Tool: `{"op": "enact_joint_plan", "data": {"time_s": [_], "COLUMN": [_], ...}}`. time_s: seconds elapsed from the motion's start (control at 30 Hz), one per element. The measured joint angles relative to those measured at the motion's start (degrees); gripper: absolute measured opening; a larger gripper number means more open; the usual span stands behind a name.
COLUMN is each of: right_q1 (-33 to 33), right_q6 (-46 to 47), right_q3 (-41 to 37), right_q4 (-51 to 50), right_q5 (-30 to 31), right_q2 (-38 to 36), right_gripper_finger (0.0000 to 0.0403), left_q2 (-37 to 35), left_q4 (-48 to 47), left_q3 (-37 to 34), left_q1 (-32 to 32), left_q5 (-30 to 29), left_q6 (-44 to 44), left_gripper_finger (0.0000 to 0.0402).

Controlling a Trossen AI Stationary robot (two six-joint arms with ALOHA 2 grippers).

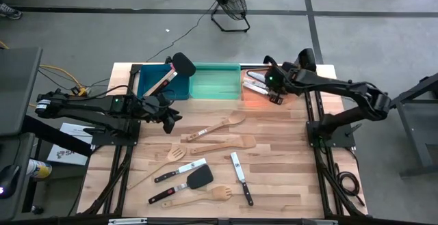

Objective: Pick & Place Kitchen Items
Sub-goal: Put the knife into the orange bin

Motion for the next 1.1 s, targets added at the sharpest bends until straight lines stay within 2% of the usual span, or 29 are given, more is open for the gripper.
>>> {"op": "enact_joint_plan", "data": {"time_s": [0.37,0.57,0.83,1.1], "right_q1": [-6.9,-9.03,-9.82,-9.93], "right_q6": [-7.33,-9.17,-9.17,-9.16], "right_q3": [-5.66,-7.68,-7.97,-7.95], "right_q4": [9.36,11.94,16.85,18.6], "right_q5": [-10.08,-11.89,-15.45,-15.73], "right_q2": [0.0,1.42,7.12,12.16], "right_gripper_finger": [0.0065,0.0065,0.0065,0.0065], "left_q2": [0.0,0.0,0.0,0.0], "left_q4": [-0.05,-0.05,-0.04,-0.03], "left_q3": [0.0,0.0,0.0,0.0], "left_q1": [0.0,0.0,0.0,0.0], "left_q5": [-1.01,-1.32,-2.3,-2.5], "left_q6": [-0.13,-0.8,-1.8,-1.83], "left_gripper_finger": [0.0145,0.0145,0.0145,0.0145]}}
